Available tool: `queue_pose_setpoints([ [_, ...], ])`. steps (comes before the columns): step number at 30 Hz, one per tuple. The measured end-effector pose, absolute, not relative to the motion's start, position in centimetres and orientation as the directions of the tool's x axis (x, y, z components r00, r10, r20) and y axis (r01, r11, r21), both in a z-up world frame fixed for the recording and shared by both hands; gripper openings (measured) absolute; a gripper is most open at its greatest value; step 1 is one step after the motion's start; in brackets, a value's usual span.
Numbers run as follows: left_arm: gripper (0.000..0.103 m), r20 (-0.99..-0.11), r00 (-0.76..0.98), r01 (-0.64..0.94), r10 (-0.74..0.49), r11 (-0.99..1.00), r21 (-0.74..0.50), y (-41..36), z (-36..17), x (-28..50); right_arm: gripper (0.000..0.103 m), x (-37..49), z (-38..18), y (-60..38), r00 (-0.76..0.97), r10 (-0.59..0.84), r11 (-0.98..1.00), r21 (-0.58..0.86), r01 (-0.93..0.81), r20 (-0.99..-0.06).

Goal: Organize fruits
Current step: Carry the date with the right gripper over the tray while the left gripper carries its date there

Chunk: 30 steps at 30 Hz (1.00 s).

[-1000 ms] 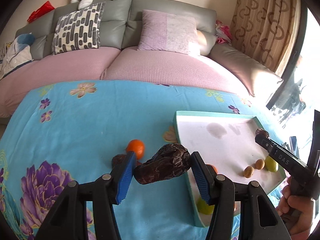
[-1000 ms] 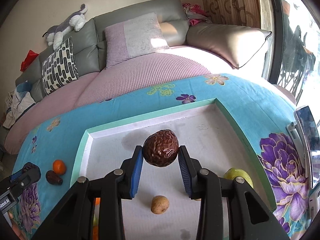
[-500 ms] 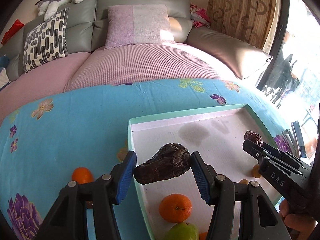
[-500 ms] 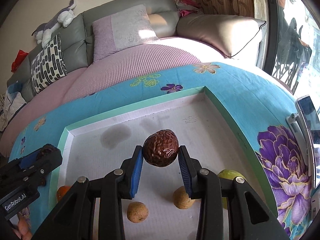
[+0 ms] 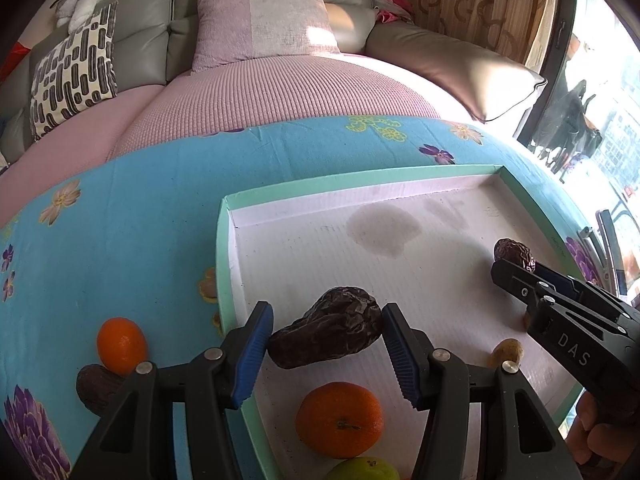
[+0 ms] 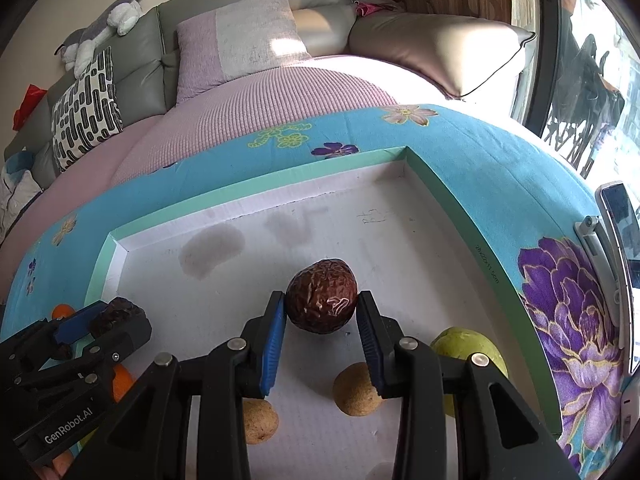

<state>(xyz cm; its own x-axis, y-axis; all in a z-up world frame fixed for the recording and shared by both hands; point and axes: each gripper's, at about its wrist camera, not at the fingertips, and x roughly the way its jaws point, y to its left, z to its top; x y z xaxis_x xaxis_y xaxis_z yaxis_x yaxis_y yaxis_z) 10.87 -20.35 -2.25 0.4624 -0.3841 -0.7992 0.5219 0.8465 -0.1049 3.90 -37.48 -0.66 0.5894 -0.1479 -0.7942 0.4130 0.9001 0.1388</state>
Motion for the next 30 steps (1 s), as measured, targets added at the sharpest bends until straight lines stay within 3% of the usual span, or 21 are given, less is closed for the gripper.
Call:
queue_pose_setpoints([
  [30,0.060,-0.814,0.458,0.536,-0.357,0.842,-0.068,-20.43,-1.79,10.46,0.038,4.22,-0.74,-36.73,0.557,-0.195,0.912,0.060,0.406,-0.807],
])
